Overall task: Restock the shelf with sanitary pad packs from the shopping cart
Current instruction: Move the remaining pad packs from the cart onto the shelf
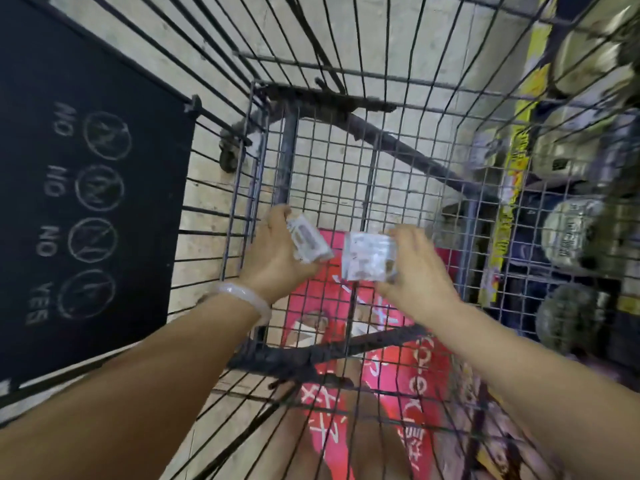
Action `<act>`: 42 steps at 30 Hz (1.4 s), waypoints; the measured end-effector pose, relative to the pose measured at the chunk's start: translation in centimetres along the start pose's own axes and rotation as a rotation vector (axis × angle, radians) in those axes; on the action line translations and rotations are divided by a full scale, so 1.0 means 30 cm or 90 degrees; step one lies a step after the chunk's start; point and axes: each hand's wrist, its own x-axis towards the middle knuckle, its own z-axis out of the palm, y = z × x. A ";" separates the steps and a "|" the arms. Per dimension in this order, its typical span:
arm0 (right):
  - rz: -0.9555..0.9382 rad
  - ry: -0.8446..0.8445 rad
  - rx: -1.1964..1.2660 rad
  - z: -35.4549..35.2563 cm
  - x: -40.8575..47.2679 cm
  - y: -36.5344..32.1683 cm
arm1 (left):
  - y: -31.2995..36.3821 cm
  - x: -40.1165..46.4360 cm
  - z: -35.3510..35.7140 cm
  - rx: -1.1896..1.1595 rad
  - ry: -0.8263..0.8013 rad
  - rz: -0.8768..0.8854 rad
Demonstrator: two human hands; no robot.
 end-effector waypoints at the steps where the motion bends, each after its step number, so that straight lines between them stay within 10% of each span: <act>1: 0.020 0.025 0.005 -0.021 0.009 0.032 | 0.015 -0.003 0.017 -0.034 0.015 0.005; 12: 0.070 0.045 0.051 -0.057 -0.018 0.155 | 0.072 -0.050 0.131 -0.067 -0.026 0.037; 19: 0.079 0.051 0.083 -0.052 -0.034 0.161 | 0.150 -0.033 0.097 -0.441 -0.113 -0.227; 32: 0.072 0.009 0.106 -0.073 -0.043 0.114 | 0.106 -0.038 0.072 -0.429 0.127 -0.326; 42: 0.075 -0.001 0.107 -0.070 -0.041 0.100 | 0.065 -0.035 0.075 -0.376 0.040 -0.248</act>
